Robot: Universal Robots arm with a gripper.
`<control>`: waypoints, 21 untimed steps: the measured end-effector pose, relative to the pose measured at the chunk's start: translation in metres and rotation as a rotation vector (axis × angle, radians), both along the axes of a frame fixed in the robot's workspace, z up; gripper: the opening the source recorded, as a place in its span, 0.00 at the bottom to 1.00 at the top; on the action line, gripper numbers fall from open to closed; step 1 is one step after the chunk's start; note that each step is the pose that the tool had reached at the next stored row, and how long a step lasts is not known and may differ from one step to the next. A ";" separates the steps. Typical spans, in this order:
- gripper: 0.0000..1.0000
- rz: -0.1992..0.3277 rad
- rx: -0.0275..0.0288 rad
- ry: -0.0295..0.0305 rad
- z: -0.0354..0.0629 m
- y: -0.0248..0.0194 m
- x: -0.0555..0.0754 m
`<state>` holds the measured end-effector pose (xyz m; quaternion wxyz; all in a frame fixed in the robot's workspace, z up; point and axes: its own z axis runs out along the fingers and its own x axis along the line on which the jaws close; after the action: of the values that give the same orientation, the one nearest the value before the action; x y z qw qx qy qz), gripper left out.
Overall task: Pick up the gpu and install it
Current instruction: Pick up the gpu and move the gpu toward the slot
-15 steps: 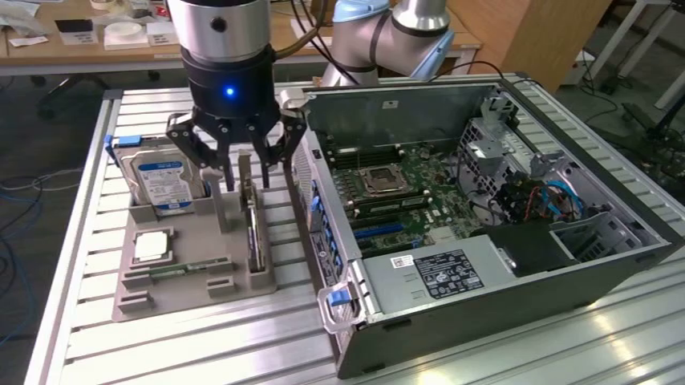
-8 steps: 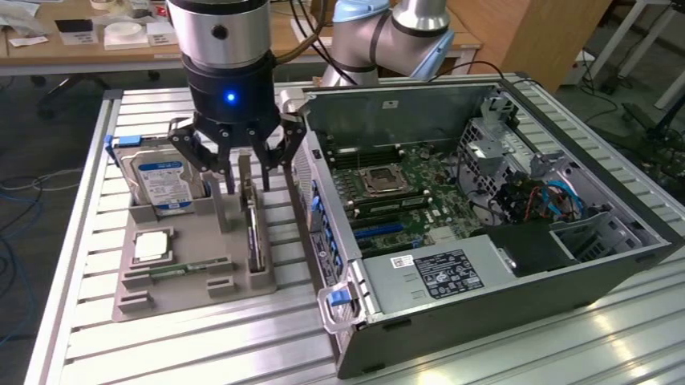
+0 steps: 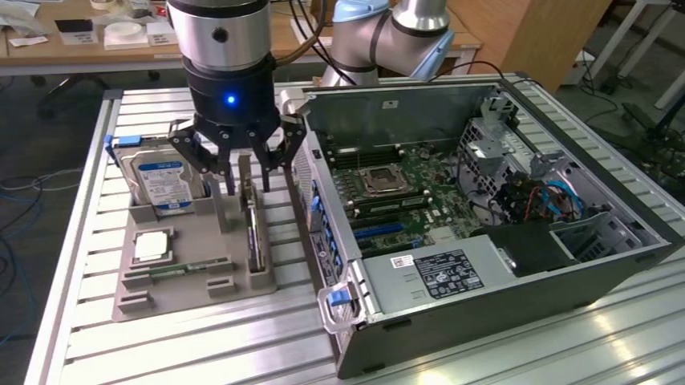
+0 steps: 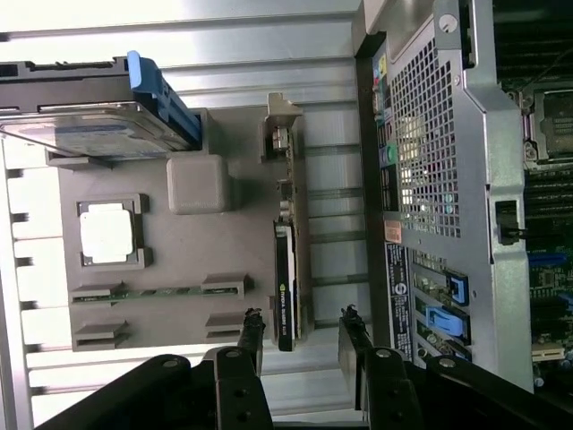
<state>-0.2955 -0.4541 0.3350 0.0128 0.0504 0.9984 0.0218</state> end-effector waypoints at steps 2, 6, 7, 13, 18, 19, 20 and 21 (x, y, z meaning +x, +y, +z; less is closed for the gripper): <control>0.47 0.000 0.0001 -0.0001 -0.0003 0.0000 0.000; 0.47 0.000 0.0001 -0.0001 -0.0012 0.0000 0.000; 0.47 0.000 0.0001 -0.0001 -0.0014 0.0000 0.000; 0.47 0.000 0.0001 -0.0001 -0.0037 0.0000 0.000; 0.47 0.000 0.0001 -0.0001 -0.0088 0.0000 0.000; 0.47 0.000 0.0001 -0.0001 -0.0099 0.0000 0.000; 0.47 0.000 0.0001 -0.0001 -0.0110 0.0000 0.000; 0.47 0.000 0.0001 -0.0001 -0.0120 0.0000 0.000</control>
<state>-0.2955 -0.4541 0.3230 0.0129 0.0504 0.9984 0.0218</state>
